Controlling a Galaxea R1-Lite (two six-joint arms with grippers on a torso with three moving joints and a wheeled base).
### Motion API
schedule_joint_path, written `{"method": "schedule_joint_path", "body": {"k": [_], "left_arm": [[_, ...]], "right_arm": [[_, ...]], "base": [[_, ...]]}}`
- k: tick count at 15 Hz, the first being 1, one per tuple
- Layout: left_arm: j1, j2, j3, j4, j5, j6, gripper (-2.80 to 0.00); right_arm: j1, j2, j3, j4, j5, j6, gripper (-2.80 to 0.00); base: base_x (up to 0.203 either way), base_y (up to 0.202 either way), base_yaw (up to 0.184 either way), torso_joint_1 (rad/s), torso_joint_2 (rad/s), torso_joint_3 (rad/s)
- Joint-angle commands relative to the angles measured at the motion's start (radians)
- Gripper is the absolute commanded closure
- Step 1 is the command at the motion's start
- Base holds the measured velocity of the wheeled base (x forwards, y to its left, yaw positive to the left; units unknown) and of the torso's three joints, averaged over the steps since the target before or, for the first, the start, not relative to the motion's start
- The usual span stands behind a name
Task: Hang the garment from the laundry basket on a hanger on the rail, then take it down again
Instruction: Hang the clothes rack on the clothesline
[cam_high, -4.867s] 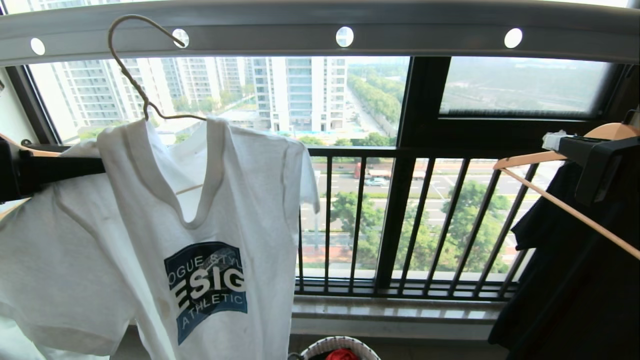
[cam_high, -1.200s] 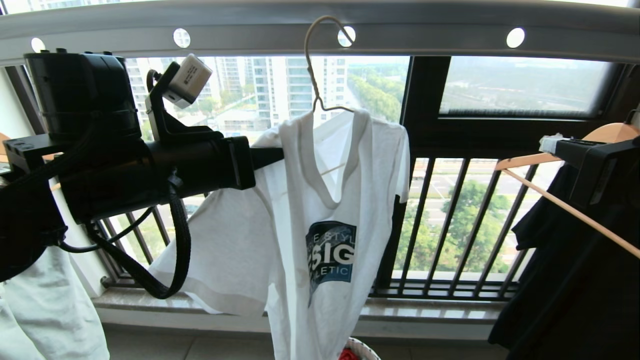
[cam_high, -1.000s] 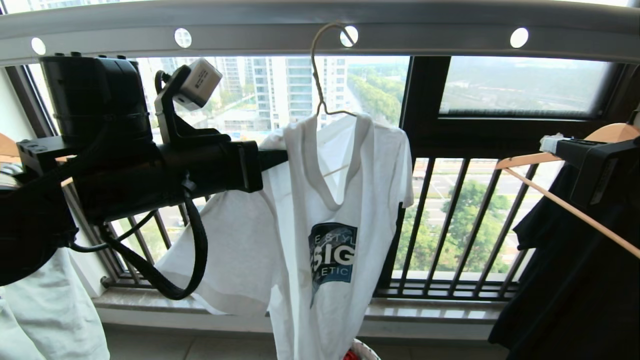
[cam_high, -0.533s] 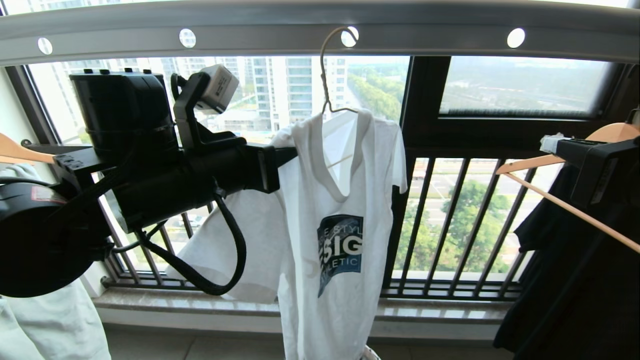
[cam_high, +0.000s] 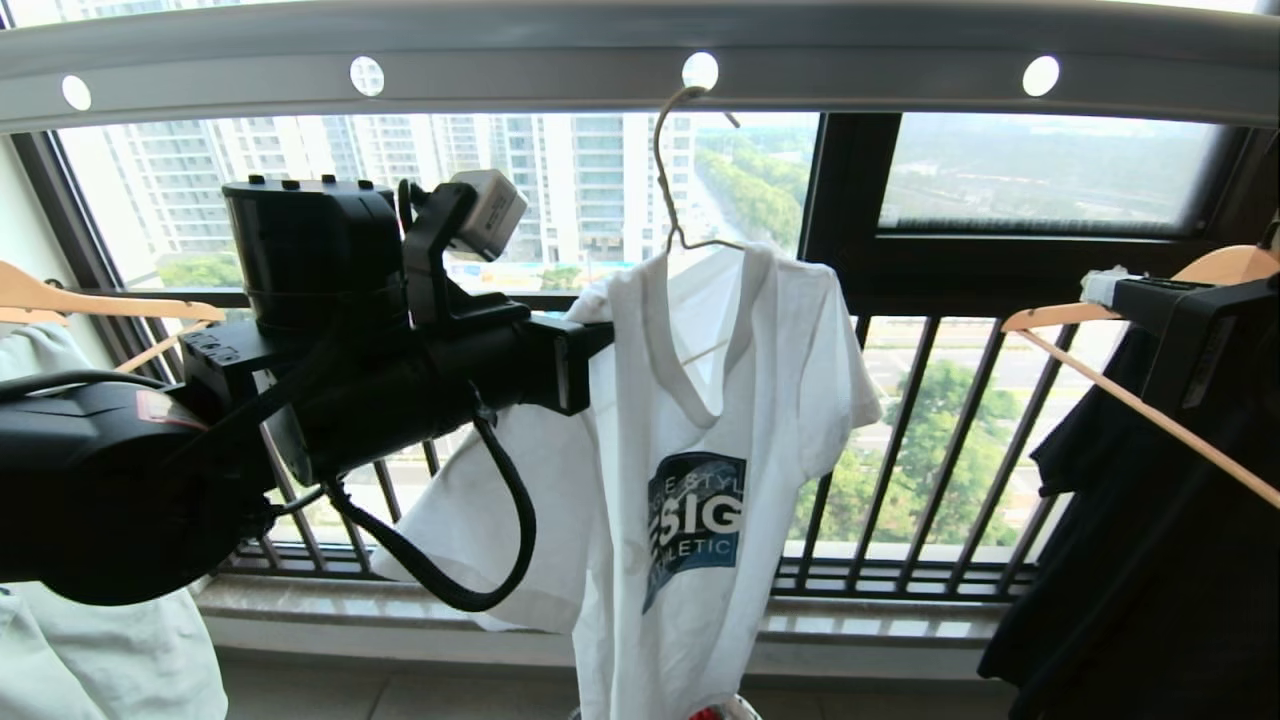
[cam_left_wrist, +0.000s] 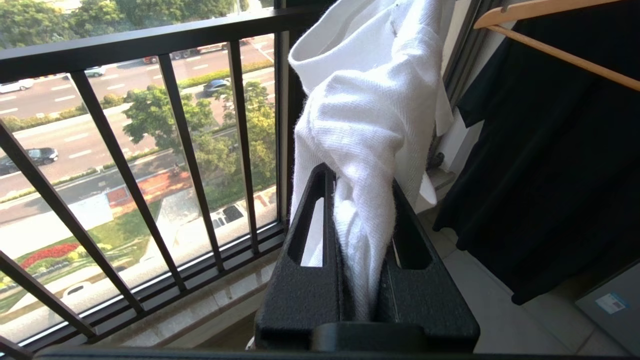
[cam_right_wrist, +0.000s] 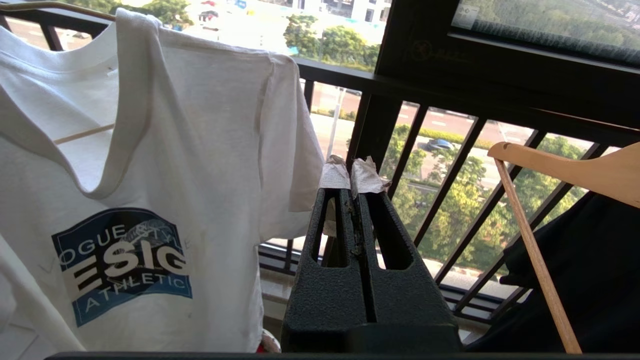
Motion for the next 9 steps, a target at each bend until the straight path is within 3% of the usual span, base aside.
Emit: {"method": "schedule_joint_path", "body": {"k": [1, 4, 5, 9], "left_arm": [[-0.001, 0.008, 0.0, 0.0, 0.001, -0.001, 0.0], [-0.001, 0.004, 0.002, 0.0, 0.006, -0.001, 0.0], [-0.001, 0.002, 0.0, -0.002, 0.02, -0.001, -2.8], [-0.001, -0.016, 0.009, 0.0, 0.022, -0.002, -2.8]], "right_arm": [[0.0, 0.002, 0.0, -0.001, -0.002, -0.001, 0.0], [0.0, 0.003, 0.0, -0.001, -0.002, -0.001, 0.0], [0.0, 0.003, 0.0, -0.001, -0.002, -0.001, 0.0], [0.0, 0.002, 0.0, -0.001, -0.002, -0.001, 0.0]], "base": [[0.0, 0.0, 0.0, 0.0, 0.0, 0.0], [0.0, 0.0, 0.0, 0.0, 0.0, 0.0], [0.0, 0.0, 0.0, 0.0, 0.0, 0.0], [0.0, 0.0, 0.0, 0.0, 0.0, 0.0]]}}
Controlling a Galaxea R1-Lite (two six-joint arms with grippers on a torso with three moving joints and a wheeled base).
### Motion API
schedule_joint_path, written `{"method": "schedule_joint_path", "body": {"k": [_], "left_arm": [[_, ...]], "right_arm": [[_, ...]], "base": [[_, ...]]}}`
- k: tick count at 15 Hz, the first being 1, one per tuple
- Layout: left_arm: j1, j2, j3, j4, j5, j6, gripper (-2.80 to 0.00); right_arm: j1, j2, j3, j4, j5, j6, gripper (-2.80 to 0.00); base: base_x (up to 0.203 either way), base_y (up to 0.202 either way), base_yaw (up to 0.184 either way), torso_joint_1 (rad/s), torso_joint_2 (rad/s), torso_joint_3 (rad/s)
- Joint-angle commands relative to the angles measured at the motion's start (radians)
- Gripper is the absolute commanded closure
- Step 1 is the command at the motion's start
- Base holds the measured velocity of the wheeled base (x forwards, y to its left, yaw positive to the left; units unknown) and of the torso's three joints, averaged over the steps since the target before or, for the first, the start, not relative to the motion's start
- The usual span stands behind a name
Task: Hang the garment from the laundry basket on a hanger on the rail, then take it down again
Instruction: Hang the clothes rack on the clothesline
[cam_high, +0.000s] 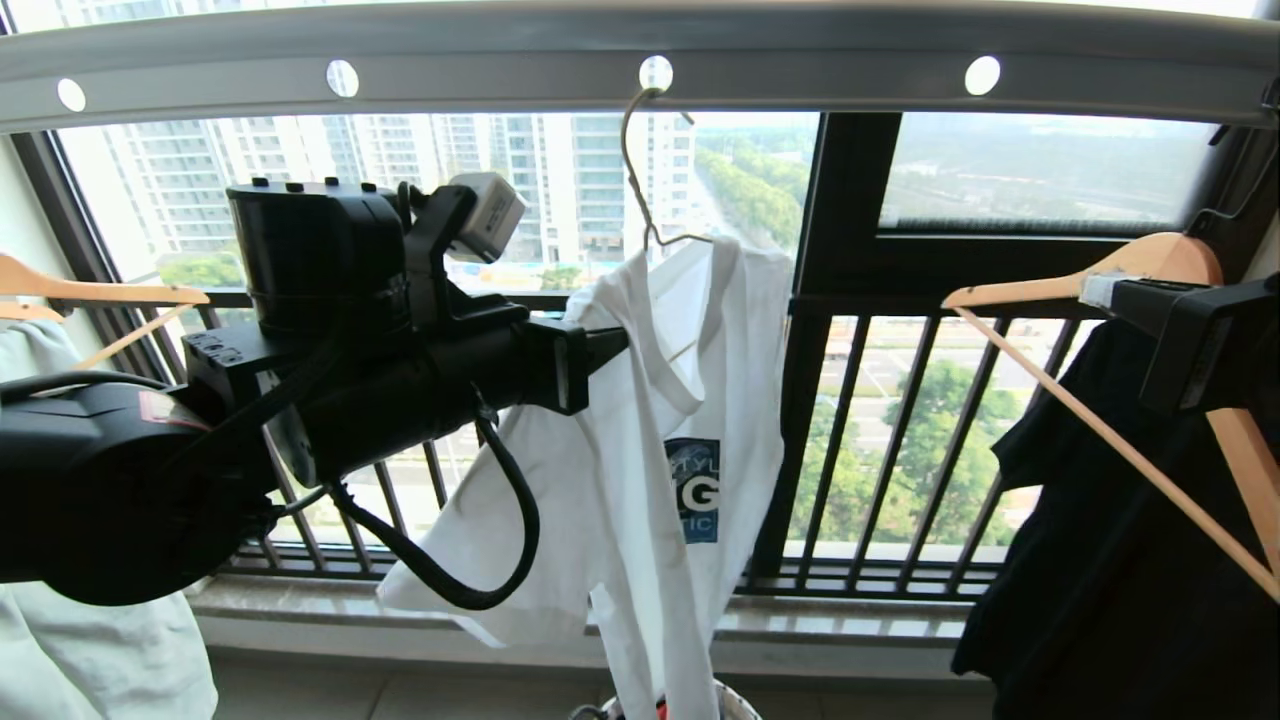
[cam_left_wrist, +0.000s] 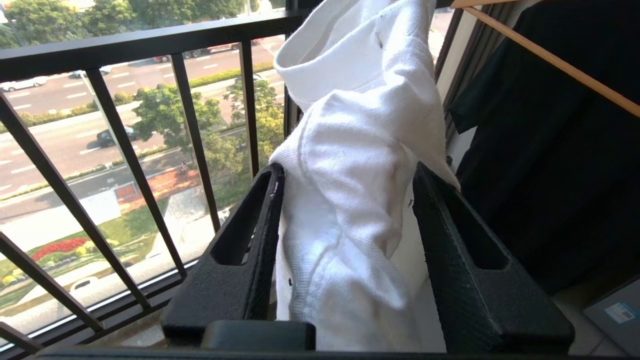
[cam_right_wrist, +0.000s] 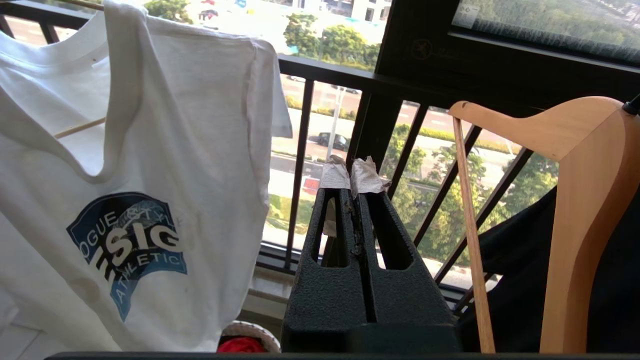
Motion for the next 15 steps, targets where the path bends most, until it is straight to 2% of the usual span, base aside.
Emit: {"method": "schedule_joint_path", "body": {"k": [1, 13, 14, 15], "left_arm": [[0.0, -0.028, 0.02, -0.002, -0.003, -0.003, -2.8], [-0.01, -0.317, 0.222, 0.011, -0.005, -0.018, -2.8], [-0.009, -0.35, 0.226, 0.011, -0.002, -0.024, 0.0], [-0.009, -0.39, 0.227, 0.014, 0.003, -0.03, 0.0]], "right_arm": [[0.0, 0.0, 0.0, -0.002, -0.002, -0.001, 0.0], [0.0, 0.007, 0.0, -0.002, 0.0, -0.001, 0.0], [0.0, 0.007, -0.001, -0.002, 0.0, -0.001, 0.0], [0.0, 0.007, -0.001, -0.002, 0.0, -0.001, 0.0]], "base": [[0.0, 0.0, 0.0, 0.0, 0.0, 0.0], [0.0, 0.0, 0.0, 0.0, 0.0, 0.0], [0.0, 0.0, 0.0, 0.0, 0.0, 0.0], [0.0, 0.0, 0.0, 0.0, 0.0, 0.0]]}}
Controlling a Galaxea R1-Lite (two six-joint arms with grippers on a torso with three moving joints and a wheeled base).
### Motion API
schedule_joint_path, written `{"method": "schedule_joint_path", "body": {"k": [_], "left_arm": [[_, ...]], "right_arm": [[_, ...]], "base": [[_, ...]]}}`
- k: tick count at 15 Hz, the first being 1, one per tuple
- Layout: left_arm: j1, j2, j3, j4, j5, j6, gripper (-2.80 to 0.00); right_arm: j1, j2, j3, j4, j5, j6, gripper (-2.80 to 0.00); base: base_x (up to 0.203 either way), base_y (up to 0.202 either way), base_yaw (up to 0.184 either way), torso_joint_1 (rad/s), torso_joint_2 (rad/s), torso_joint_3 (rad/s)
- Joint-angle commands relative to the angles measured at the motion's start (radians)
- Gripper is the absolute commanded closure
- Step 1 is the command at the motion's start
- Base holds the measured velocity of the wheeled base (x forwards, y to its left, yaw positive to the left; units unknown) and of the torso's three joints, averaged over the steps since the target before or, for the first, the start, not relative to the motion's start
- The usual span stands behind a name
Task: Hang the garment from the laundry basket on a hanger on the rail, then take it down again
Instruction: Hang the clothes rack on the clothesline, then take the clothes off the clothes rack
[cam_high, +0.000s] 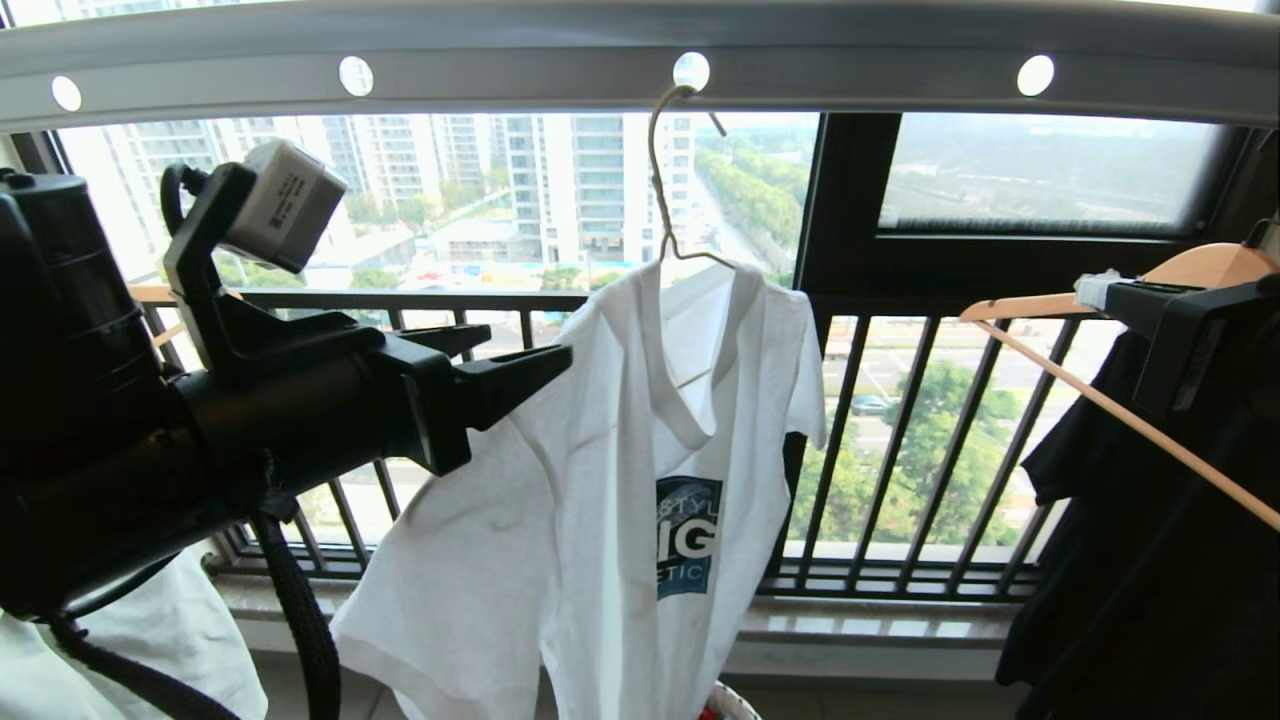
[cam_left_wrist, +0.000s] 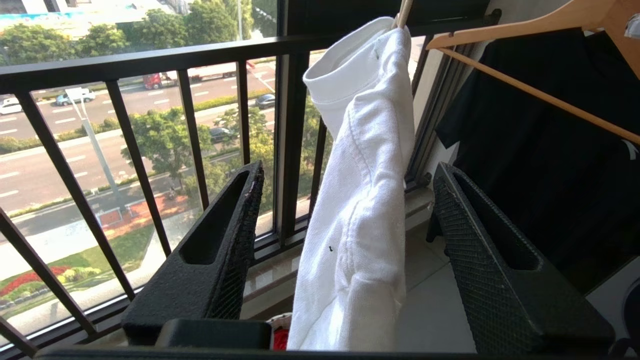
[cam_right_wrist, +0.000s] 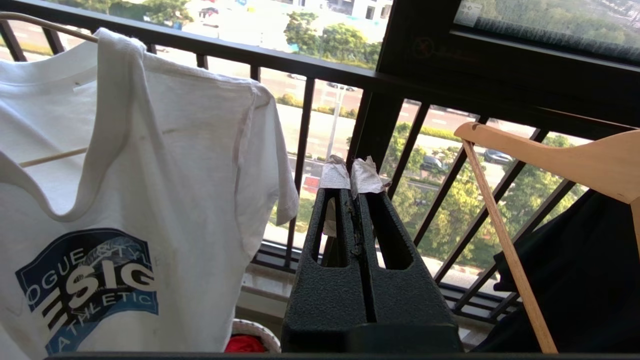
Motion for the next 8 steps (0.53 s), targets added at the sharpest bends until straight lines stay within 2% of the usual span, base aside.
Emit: {"method": "schedule_joint_path", "body": {"k": [1, 4, 8], "left_arm": [[0.0, -0.124, 0.001, 0.022, 0.004, -0.006, 0.0], [0.0, -0.216, -0.018, 0.2, 0.004, -0.013, 0.0], [-0.01, -0.255, 0.038, 0.293, 0.002, -0.061, 0.0]], "right_arm": [[0.0, 0.002, 0.0, -0.001, -0.002, -0.001, 0.0], [0.002, 0.003, -0.001, -0.001, 0.0, -0.001, 0.0], [0.002, 0.009, -0.003, -0.003, 0.004, 0.001, 0.0]], "base": [[0.0, 0.0, 0.0, 0.0, 0.0, 0.0], [0.0, 0.0, 0.0, 0.0, 0.0, 0.0], [0.0, 0.0, 0.0, 0.0, 0.0, 0.0]]}}
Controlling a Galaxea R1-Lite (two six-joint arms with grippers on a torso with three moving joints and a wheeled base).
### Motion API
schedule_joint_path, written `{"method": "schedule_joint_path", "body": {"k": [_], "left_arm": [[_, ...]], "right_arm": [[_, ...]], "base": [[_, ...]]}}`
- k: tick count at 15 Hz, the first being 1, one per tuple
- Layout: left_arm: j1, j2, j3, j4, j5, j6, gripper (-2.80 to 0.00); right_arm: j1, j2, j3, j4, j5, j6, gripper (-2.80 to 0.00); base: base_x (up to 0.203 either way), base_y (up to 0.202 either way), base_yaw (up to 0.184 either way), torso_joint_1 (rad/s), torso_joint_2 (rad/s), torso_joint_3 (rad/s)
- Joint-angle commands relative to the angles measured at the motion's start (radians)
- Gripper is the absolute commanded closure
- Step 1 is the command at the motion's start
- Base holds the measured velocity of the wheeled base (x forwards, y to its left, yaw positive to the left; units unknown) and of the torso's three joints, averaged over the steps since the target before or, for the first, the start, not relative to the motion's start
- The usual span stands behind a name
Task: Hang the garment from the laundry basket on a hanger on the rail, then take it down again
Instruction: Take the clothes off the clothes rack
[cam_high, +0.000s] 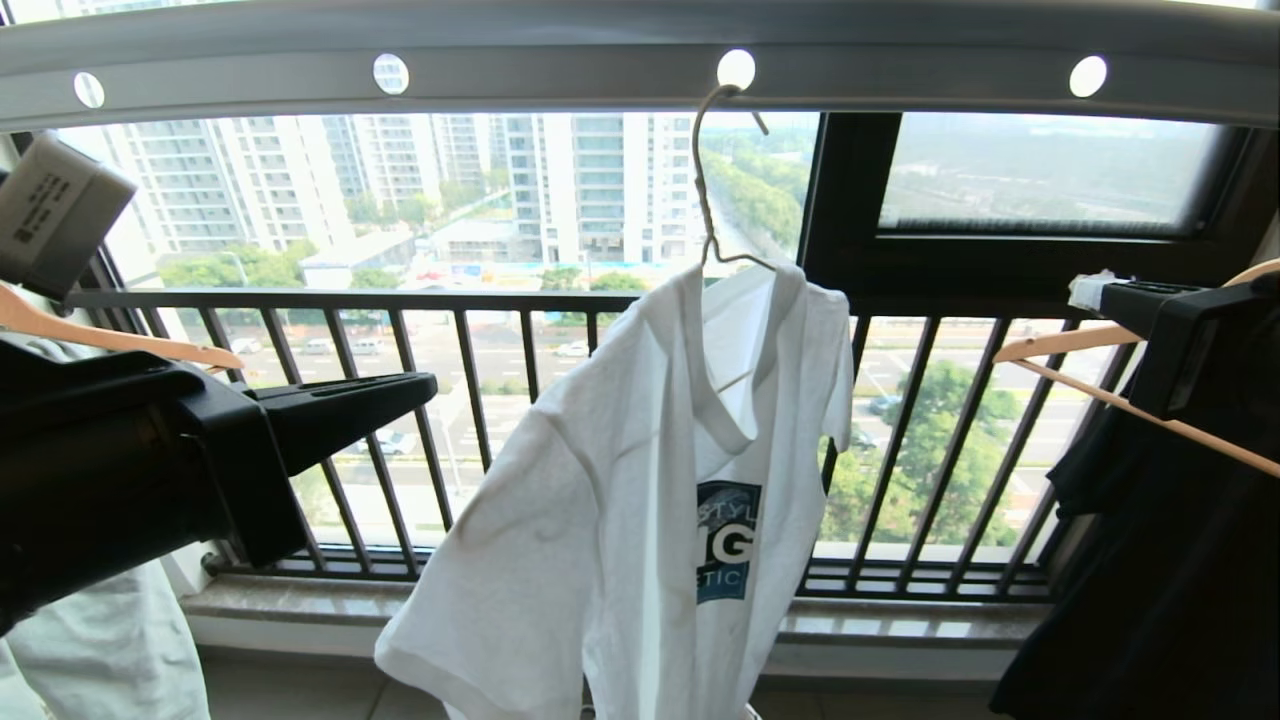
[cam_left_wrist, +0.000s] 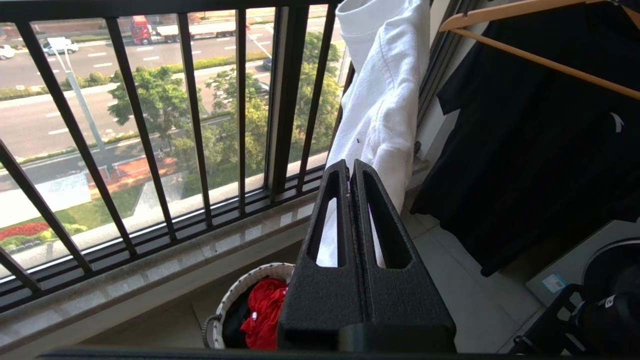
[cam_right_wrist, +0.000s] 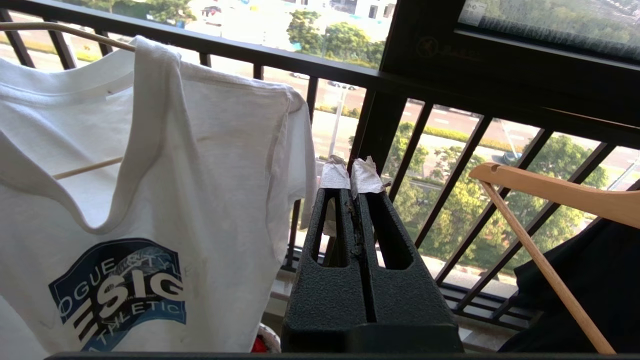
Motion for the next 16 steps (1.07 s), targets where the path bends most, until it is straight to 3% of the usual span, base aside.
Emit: {"method": "schedule_joint_path", "body": {"k": [1, 2, 3, 6, 9, 13, 16], "left_arm": [[-0.025, -0.047, 0.024, 0.038, -0.001, -0.022, 0.0], [-0.038, -0.071, 0.033, 0.07, -0.002, -0.036, 0.0], [-0.049, -0.09, 0.036, 0.128, -0.003, -0.041, -2.8], [-0.08, -0.104, 0.035, 0.28, -0.026, -0.053, -2.8], [-0.073, -0.085, 0.056, 0.297, -0.022, -0.047, -2.8], [0.005, -0.048, 0.083, 0.288, -0.018, 0.03, -2.8], [0.136, -0.081, 0.079, 0.264, -0.018, 0.07, -2.8]], "right_arm": [[0.0, 0.002, -0.001, -0.003, -0.002, 0.0, 0.0], [0.0, 0.002, -0.001, -0.003, -0.002, 0.0, 0.0], [0.0, 0.004, -0.003, -0.003, -0.002, 0.0, 0.0], [0.0, 0.004, -0.003, -0.003, -0.002, 0.0, 0.0], [0.0, 0.002, -0.003, -0.003, -0.002, 0.001, 0.0], [-0.001, 0.0, -0.001, -0.001, -0.002, 0.001, 0.0], [-0.001, -0.001, 0.0, -0.001, -0.002, 0.0, 0.0]], "base": [[0.0, 0.0, 0.0, 0.0, 0.0, 0.0], [0.0, 0.0, 0.0, 0.0, 0.0, 0.0], [0.0, 0.0, 0.0, 0.0, 0.0, 0.0], [0.0, 0.0, 0.0, 0.0, 0.0, 0.0], [0.0, 0.0, 0.0, 0.0, 0.0, 0.0], [0.0, 0.0, 0.0, 0.0, 0.0, 0.0], [0.0, 0.0, 0.0, 0.0, 0.0, 0.0]]}}
